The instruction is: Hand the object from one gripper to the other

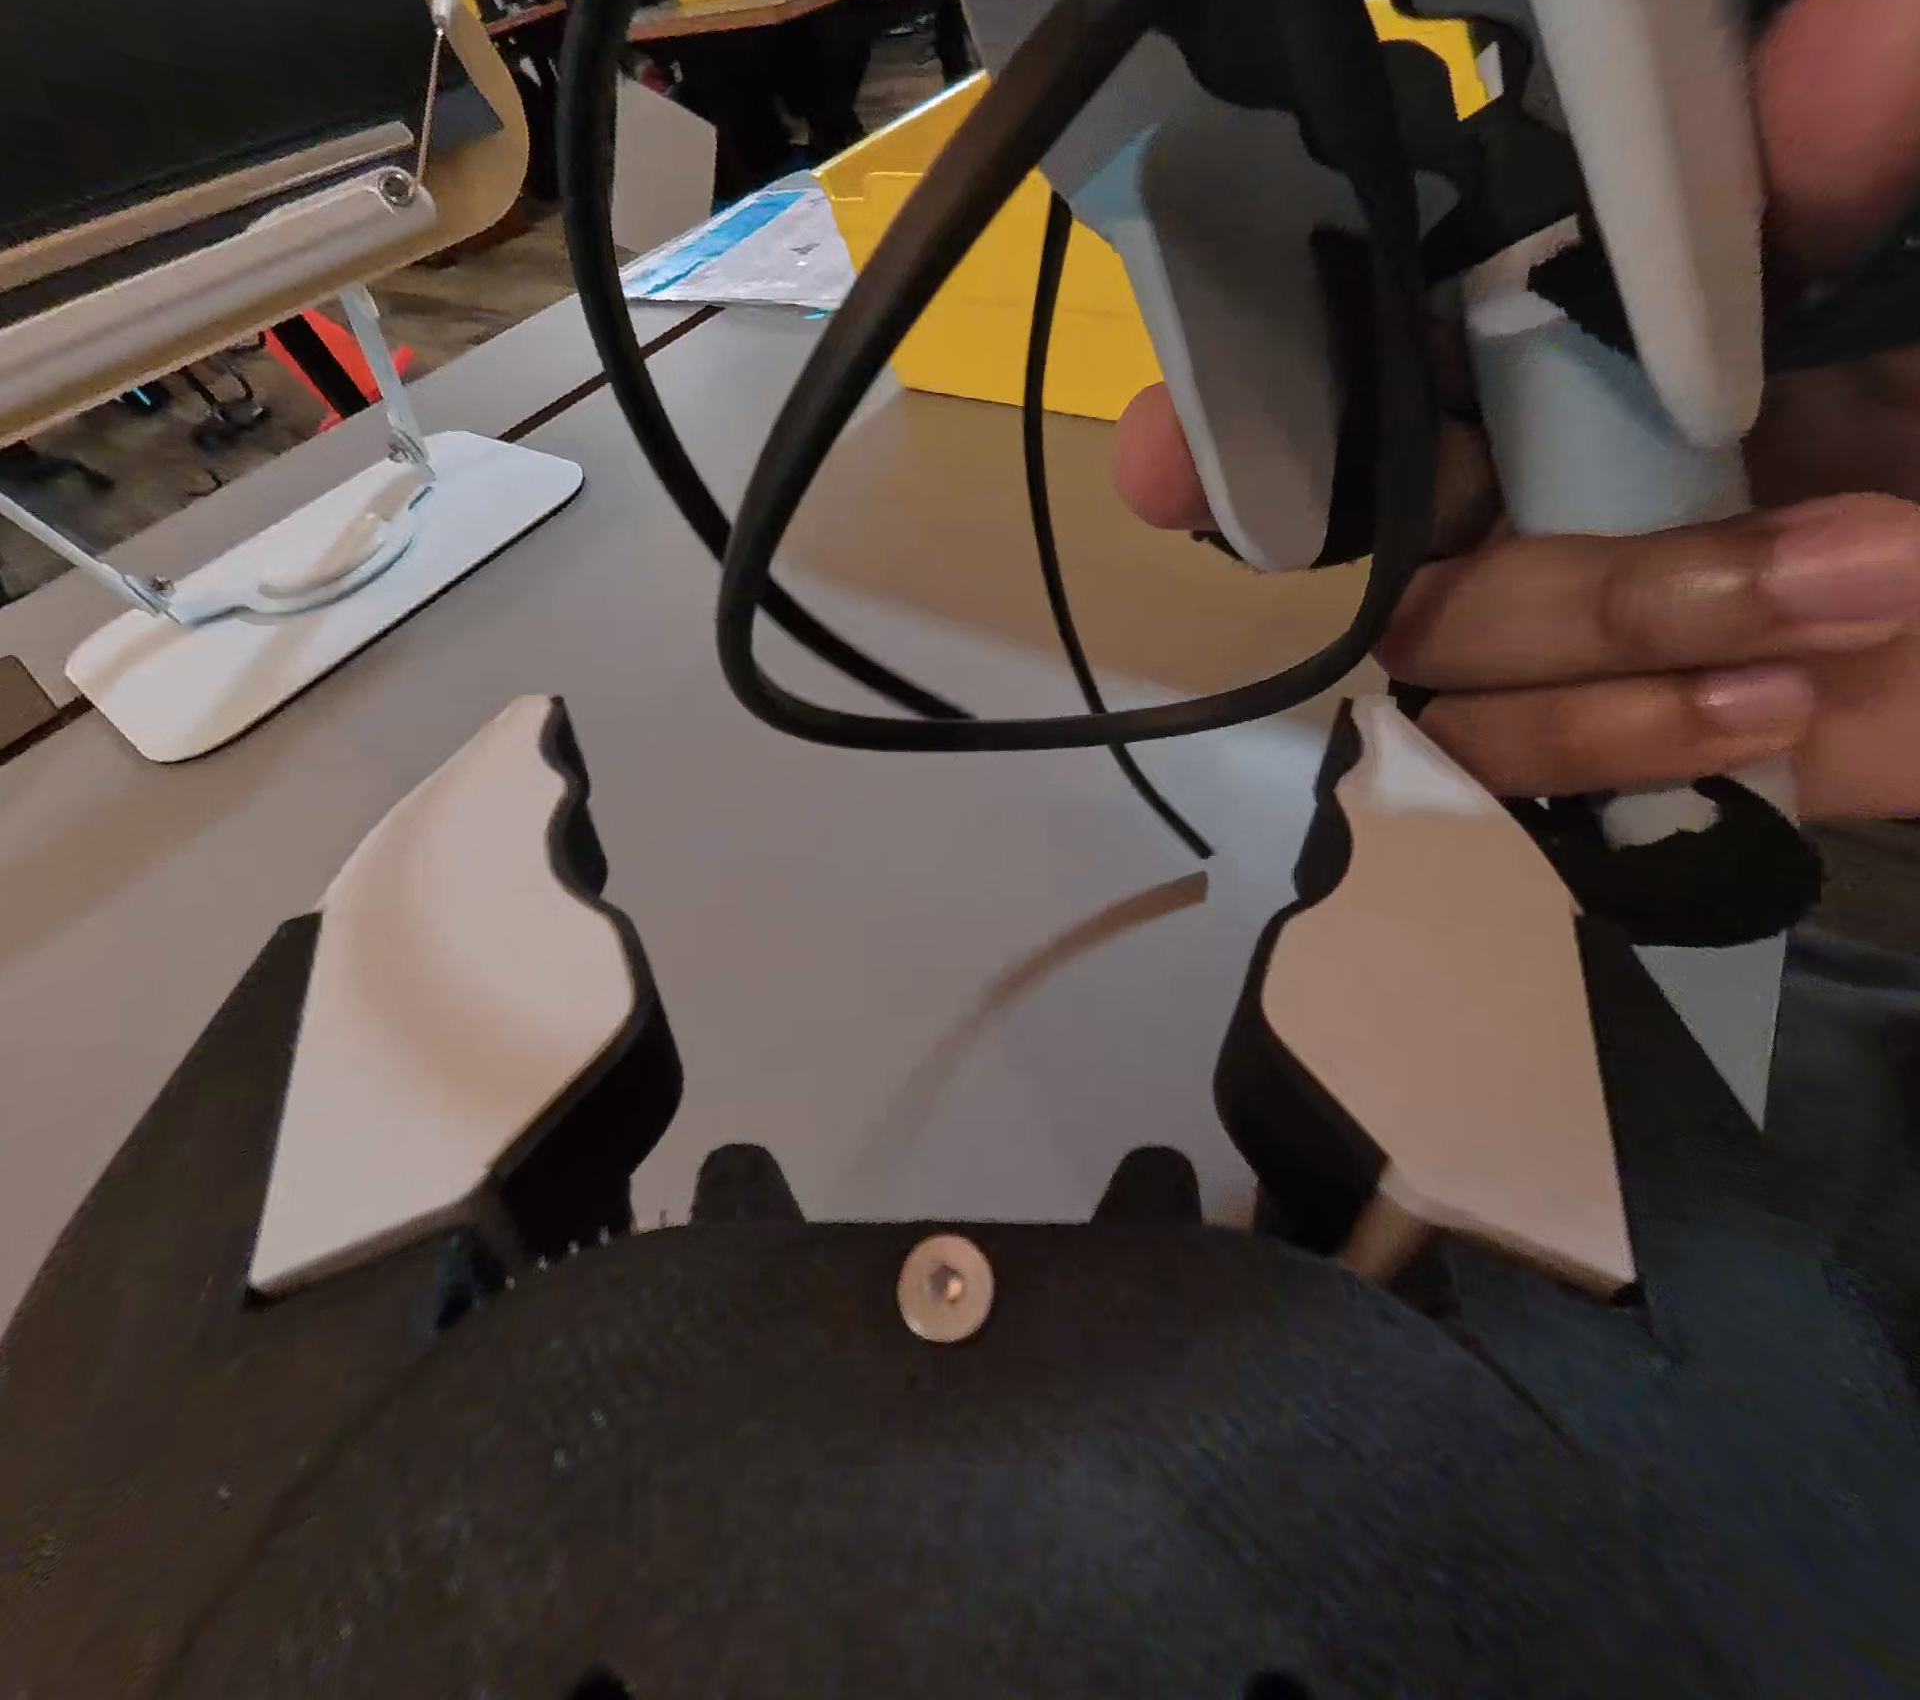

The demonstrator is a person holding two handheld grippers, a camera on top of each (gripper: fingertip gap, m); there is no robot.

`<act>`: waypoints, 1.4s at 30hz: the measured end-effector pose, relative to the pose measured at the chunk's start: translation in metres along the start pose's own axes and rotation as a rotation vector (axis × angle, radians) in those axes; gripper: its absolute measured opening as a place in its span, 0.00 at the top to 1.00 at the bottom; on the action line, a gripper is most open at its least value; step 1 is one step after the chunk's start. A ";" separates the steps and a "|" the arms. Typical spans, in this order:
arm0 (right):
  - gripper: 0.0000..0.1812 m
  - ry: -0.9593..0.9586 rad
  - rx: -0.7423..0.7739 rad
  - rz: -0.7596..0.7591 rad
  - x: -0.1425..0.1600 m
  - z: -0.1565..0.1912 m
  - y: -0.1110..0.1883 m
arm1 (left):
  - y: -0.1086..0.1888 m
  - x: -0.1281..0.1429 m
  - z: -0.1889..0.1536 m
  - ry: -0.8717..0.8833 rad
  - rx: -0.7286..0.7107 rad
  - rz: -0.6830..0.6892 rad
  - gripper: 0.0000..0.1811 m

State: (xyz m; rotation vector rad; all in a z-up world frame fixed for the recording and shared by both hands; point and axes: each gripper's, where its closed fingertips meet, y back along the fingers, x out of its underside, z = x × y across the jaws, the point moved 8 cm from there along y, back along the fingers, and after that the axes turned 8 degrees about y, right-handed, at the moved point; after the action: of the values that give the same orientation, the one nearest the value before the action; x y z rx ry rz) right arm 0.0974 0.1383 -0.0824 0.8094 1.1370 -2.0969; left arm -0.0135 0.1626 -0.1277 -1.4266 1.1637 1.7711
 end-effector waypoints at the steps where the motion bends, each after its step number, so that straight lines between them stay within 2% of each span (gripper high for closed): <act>1: 0.96 -0.024 -0.009 -0.012 0.002 0.001 -0.001 | 0.001 0.000 -0.001 -0.014 0.006 -0.006 0.33; 3: 0.96 -0.063 -0.021 -0.045 0.005 0.002 -0.002 | 0.004 -0.002 -0.001 -0.043 -0.010 -0.027 0.37; 9: 0.95 -0.168 0.049 -0.198 0.008 -0.001 0.000 | 0.005 -0.003 -0.004 -0.131 -0.079 -0.075 0.27; 12: 0.96 -0.221 0.087 -0.259 0.012 0.000 0.000 | 0.003 0.001 -0.008 -0.181 -0.097 -0.056 0.30; 16: 0.96 -0.248 0.097 -0.306 0.014 0.006 -0.002 | 0.010 -0.005 -0.014 -0.255 -0.136 -0.131 0.44; 18: 0.96 -0.228 0.105 -0.313 0.010 0.008 -0.002 | 0.014 -0.007 -0.014 -0.254 -0.121 -0.157 0.54; 20: 0.96 -0.215 0.100 -0.305 0.007 0.009 -0.003 | 0.017 -0.009 -0.012 -0.250 -0.111 -0.176 0.59; 21: 0.96 -0.218 0.092 -0.298 0.006 0.008 -0.003 | 0.018 -0.008 -0.012 -0.246 -0.094 -0.171 0.66; 23: 0.96 -0.226 0.093 -0.288 0.004 0.005 -0.001 | 0.019 -0.006 -0.009 -0.227 -0.058 -0.140 0.86; 26: 0.96 -0.203 0.124 -0.256 0.004 -0.001 0.004 | 0.020 -0.005 -0.001 -0.173 -0.025 -0.116 0.97; 32: 0.96 -0.179 0.158 -0.204 0.003 -0.012 0.011 | 0.022 -0.007 0.008 -0.073 0.052 -0.108 0.98; 39: 0.92 -0.255 0.186 -0.137 0.006 -0.028 0.017 | 0.024 -0.013 0.017 0.112 0.168 -0.098 0.98; 42: 0.97 -0.226 0.172 -0.122 0.005 -0.026 0.017 | 0.024 -0.012 0.020 0.182 0.250 -0.092 0.98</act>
State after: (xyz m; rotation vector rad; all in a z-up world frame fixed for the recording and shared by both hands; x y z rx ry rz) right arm 0.1127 0.1522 -0.1060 0.5726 0.9152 -2.3443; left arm -0.0402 0.1706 -0.1088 -1.4867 1.3377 1.4012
